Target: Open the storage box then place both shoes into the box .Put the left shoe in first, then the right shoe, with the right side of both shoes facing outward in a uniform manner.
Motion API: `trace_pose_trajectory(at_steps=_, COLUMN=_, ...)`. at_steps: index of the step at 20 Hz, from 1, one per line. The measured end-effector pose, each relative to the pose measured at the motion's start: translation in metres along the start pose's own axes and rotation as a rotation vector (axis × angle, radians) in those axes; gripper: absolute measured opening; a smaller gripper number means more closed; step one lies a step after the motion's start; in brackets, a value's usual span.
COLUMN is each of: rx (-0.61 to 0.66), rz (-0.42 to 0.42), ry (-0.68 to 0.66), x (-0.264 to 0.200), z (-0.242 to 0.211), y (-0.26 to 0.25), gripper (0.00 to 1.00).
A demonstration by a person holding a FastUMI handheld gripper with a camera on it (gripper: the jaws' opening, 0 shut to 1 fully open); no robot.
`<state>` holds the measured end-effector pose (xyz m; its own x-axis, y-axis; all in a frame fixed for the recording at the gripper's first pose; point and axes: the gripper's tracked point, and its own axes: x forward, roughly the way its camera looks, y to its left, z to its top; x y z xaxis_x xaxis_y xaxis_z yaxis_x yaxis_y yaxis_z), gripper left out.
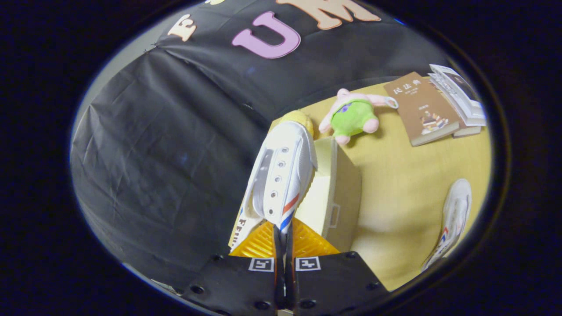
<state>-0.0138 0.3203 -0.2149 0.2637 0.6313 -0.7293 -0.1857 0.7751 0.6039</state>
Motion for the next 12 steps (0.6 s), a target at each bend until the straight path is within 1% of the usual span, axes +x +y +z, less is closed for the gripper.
trace_pose_trajectory(at_steps=4, rx=-0.019, rz=-0.056, ry=0.058, x=0.037, z=-0.019, y=0.007, gripper=0.04)
trace_pose_trajectory(at_steps=9, rx=-0.032, rz=-0.147, ry=0.117, x=0.069, z=-0.043, y=0.020, gripper=0.04)
trace_pose_trajectory(at_steps=12, rx=-0.022, rz=-0.201, ry=0.151, x=0.091, z=-0.052, y=0.012, gripper=0.04)
